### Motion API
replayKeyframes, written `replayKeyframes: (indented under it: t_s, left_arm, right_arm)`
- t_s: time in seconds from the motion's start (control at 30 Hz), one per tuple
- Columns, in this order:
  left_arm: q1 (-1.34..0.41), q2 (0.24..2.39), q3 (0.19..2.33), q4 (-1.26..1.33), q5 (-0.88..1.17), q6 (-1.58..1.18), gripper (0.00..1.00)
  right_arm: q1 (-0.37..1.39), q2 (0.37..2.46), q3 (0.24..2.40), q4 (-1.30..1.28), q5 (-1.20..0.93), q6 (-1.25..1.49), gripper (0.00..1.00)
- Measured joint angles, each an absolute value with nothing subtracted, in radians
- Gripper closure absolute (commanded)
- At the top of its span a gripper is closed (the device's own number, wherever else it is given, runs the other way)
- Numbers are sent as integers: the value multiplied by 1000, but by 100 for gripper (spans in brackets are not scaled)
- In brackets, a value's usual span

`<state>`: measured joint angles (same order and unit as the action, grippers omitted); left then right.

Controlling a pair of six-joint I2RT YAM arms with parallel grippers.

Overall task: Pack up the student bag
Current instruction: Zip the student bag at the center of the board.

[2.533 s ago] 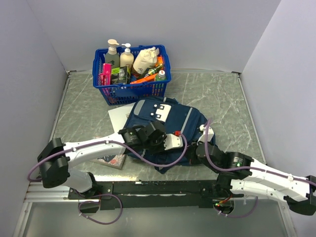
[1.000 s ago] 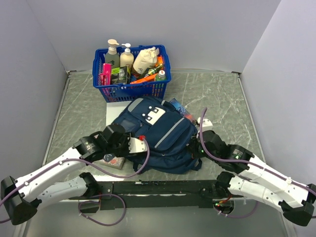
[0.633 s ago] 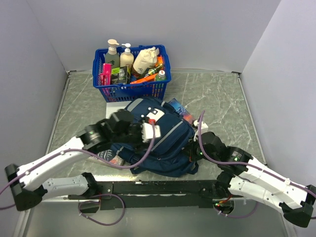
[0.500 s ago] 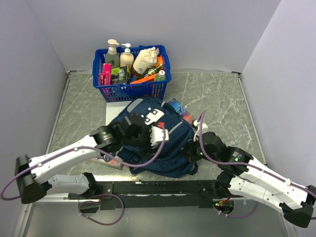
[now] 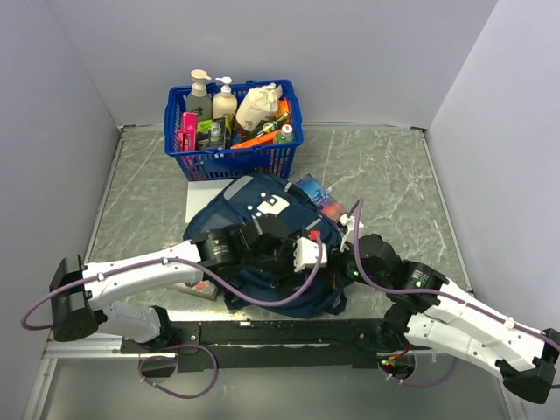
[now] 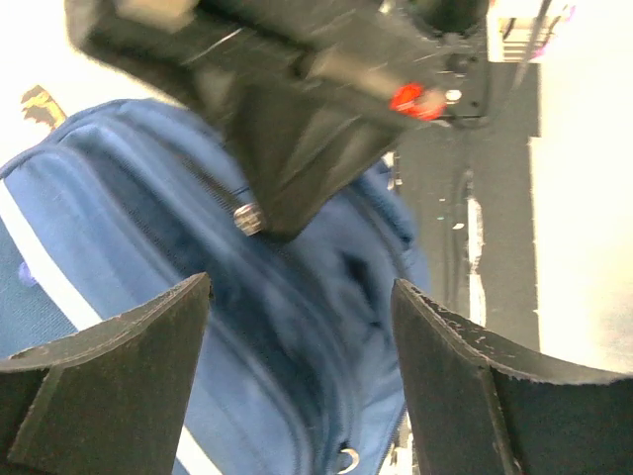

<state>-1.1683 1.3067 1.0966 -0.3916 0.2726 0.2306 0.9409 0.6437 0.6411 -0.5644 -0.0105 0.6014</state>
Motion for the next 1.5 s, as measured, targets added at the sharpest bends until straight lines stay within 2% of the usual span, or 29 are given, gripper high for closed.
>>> replayKeyframes:
  t_s: [0.2, 0.6, 0.7, 0.73, 0.8, 1.07, 1.13, 1.17, 1.5]
  left_arm:
    - [-1219, 1308, 1092, -373, 253, 242, 23]
    - [-1266, 1329, 1015, -258, 3, 265, 31]
    - [-1263, 1329, 1015, -250, -26, 257, 47]
    - [-1262, 1330, 1014, -251, -25, 249, 59]
    - [-1265, 1333, 1014, -252, -14, 239, 74]
    - [-1269, 1335, 1009, -255, 22, 232, 82]
    - [-1267, 1335, 1009, -256, 33, 235, 98]
    - [-1267, 1335, 1009, -257, 38, 240, 99]
    - [-1264, 1325, 1001, -268, 93, 328, 99]
  right_arm:
    - [943, 643, 633, -553, -21, 602, 100]
    - [952, 643, 633, -553, -28, 601, 100]
    - [960, 643, 633, -553, -31, 600, 100]
    - [961, 643, 634, -553, -31, 600, 100]
    - [962, 643, 634, -551, -28, 599, 100]
    - [966, 645, 640, -555, -20, 592, 100]
    - [967, 650, 645, -559, -20, 589, 100]
    - [967, 654, 649, -563, -20, 588, 100]
    - [973, 666, 672, -609, 16, 587, 100]
